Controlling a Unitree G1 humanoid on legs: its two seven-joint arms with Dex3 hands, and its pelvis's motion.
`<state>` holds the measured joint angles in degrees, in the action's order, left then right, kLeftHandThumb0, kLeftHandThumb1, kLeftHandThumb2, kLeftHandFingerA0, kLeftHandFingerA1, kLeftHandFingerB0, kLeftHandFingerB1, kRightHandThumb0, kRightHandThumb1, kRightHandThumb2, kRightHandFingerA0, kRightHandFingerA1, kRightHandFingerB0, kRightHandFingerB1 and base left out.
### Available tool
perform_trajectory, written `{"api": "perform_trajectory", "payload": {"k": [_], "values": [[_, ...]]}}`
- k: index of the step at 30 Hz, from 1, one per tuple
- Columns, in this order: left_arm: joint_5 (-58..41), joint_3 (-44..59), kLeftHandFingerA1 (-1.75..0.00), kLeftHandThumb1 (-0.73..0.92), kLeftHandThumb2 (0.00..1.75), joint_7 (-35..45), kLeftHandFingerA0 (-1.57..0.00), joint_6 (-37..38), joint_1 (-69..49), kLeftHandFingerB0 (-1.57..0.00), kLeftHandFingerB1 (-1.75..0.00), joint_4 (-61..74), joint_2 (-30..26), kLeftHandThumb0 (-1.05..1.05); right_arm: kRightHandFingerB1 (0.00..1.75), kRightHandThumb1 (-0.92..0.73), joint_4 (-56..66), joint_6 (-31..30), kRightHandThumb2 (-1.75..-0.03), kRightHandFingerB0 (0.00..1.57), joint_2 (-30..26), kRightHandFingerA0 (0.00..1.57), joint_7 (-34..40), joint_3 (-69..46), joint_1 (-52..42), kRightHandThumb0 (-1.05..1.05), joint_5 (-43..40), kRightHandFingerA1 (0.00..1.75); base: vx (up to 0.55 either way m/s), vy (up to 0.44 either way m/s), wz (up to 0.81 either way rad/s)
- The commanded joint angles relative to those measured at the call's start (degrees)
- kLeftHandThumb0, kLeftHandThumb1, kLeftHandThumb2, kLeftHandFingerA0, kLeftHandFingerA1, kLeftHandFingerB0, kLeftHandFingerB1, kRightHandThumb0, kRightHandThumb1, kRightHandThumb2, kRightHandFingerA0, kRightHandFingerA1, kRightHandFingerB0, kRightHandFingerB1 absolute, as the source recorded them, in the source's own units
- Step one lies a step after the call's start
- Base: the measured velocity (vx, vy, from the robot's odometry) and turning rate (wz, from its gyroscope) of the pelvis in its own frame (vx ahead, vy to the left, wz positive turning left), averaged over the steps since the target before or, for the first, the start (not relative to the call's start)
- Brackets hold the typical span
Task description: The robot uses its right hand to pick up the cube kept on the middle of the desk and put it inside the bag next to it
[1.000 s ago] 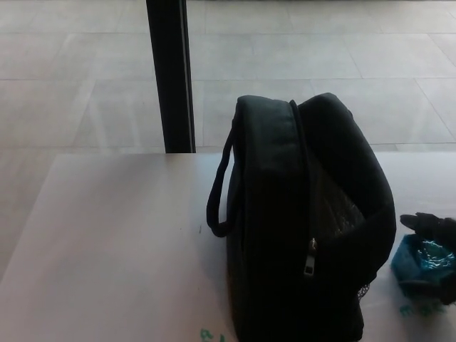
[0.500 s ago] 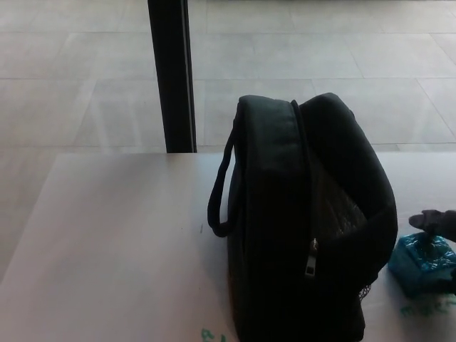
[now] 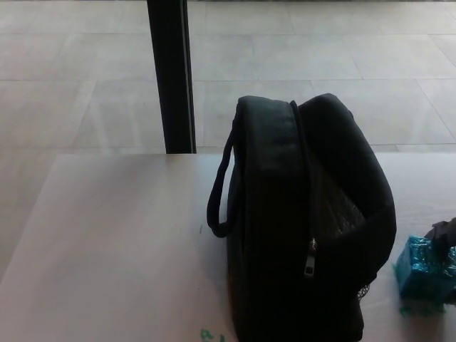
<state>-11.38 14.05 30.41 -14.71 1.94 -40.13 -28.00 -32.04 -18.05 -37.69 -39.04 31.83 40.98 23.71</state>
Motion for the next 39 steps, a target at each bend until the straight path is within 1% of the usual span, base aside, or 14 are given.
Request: {"api": "perform_trajectory", "payload": {"k": [1, 5, 15, 17, 18, 19, 20, 22, 24, 26, 27, 29, 35, 39], "values": [[1.2, -0.5, -0.56, 0.53, 0.88, 0.0, -0.24, 0.6, 0.7, -0.16, -0.47, -0.8, -1.8, -0.78, 0.31, -0.66, 1.6, -2.0, -0.60, 0.09, 3.4, 0.38, 0.6, -0.8, -3.7, -0.35, 1.1, 0.72, 0.00, 0.000, 0.00], [0.7, -0.6, -0.56, 0.55, 0.86, 0.4, -0.24, 0.3, 0.7, -0.17, -0.47, -0.7, -1.9, -0.77, 0.28, -0.75, 4.8, -2.4, -0.62, 0.15, 4.7, 0.67, 7.0, -4.1, -7.5, -0.33, 2.0, 0.79, 0.00, 0.000, 0.00], [0.7, -0.8, -0.55, 0.55, 0.86, 1.2, -0.21, 0.9, 0.3, -0.16, -0.47, -0.7, -2.1, -0.80, 0.29, -0.73, 5.2, 1.8, -0.62, 0.12, 5.9, 0.75, 13.8, -8.0, -11.7, -0.37, 4.1, 0.82, 0.00, 0.000, 0.00], [0.6, -0.8, -0.55, 0.55, 0.87, 1.2, -0.21, 0.6, 0.2, -0.16, -0.47, -0.3, -2.1, -0.80, 0.31, -0.78, 4.4, 3.9, -0.63, 0.24, 6.2, 0.94, 16.0, -8.3, -12.6, -0.33, 4.2, 1.02, 0.00, 0.000, 0.00], [0.9, -1.0, -0.51, 0.71, 0.61, 1.2, -0.27, 0.7, 0.3, -0.19, -0.39, -0.1, -2.2, -0.81, 0.34, -0.77, 4.1, 4.1, -0.64, 0.37, 6.7, 0.79, 17.9, -8.7, -13.0, -0.30, 4.5, 1.13, 0.00, 0.000, 0.00], [1.1, -1.1, -0.51, 0.71, 0.61, 1.0, -0.27, 1.0, 0.3, -0.19, -0.39, -0.1, -2.2, -0.81, 0.34, -0.77, 4.1, 4.0, -0.64, 0.37, 6.9, 0.79, 18.3, -8.7, -13.0, -0.30, 4.8, 1.13, 0.00, 0.000, 0.00], [0.9, -1.0, -0.55, 0.55, 0.87, 1.1, -0.21, 0.8, 0.4, -0.16, -0.47, -0.3, -2.2, -0.81, 0.44, -0.78, 4.4, 4.3, -0.69, 0.60, 7.2, 0.70, 19.5, -8.9, -13.4, -0.27, 5.1, 1.42, 0.00, 0.000, 0.00], [0.1, -0.5, -0.55, 0.55, 0.85, 1.6, -0.20, 0.7, 1.2, -0.16, -0.47, -1.2, -2.0, -0.80, 0.76, -0.72, 5.4, 4.7, -0.78, 0.91, 7.7, 0.76, 23.5, -8.7, -14.5, -0.26, 7.2, 1.40, 0.00, 0.000, 0.00], [0.0, -0.3, -0.55, 0.55, 0.85, 1.4, -0.20, 0.5, 1.2, -0.16, -0.47, -1.0, -2.0, -0.80, 0.76, -0.72, 5.4, 4.5, -0.78, 0.91, 7.9, 0.76, 23.8, -8.7, -14.6, -0.26, 7.5, 1.40, 0.00, 0.000, 0.00], [0.2, -0.3, -0.52, 0.71, 0.61, 1.0, -0.25, 0.6, 1.0, -0.18, -0.39, -0.4, -2.0, -0.77, 1.20, -0.73, 6.0, 2.0, -0.70, 0.73, 8.5, 0.74, 24.2, -7.2, -14.5, -0.28, 9.9, 1.62, 0.00, 0.000, 0.00], [0.1, -0.3, -0.52, 0.71, 0.61, 1.0, -0.25, 0.3, 1.0, -0.18, -0.39, -0.3, -2.0, -0.77, 0.60, -0.73, 6.5, 2.3, -0.66, 0.60, 8.3, 0.67, 24.9, -6.9, -14.8, -0.31, 10.5, 1.33, 0.00, 0.000, 0.00], [0.3, -0.5, -0.55, 0.56, 0.86, 1.2, -0.21, 0.6, 0.9, -0.16, -0.47, -0.1, -2.1, -0.80, 0.51, -0.74, 7.1, 4.7, -0.66, 0.62, 7.4, 0.73, 29.2, -6.3, -15.9, -0.33, 12.7, 1.08, 0.00, 0.000, 0.00], [0.5, -0.6, -0.56, 0.56, 0.86, 0.6, -0.22, 0.1, 1.2, -0.16, -0.48, -0.5, -2.1, -0.79, 0.57, -0.70, 6.0, 8.9, -0.87, 0.74, 6.5, 0.84, 35.1, -6.7, -17.0, -0.27, 13.9, 1.44, 0.00, 0.000, 0.00], [0.2, -0.3, -0.56, 0.55, 0.86, 0.6, -0.22, -0.5, 0.7, -0.17, -0.48, 0.4, -2.2, -0.79, 0.85, -0.69, 5.4, 12.9, -0.95, 0.83, 5.9, 0.85, 39.0, -7.8, -18.1, -0.29, 13.7, 1.59, 0.00, 0.000, 0.00]]}}
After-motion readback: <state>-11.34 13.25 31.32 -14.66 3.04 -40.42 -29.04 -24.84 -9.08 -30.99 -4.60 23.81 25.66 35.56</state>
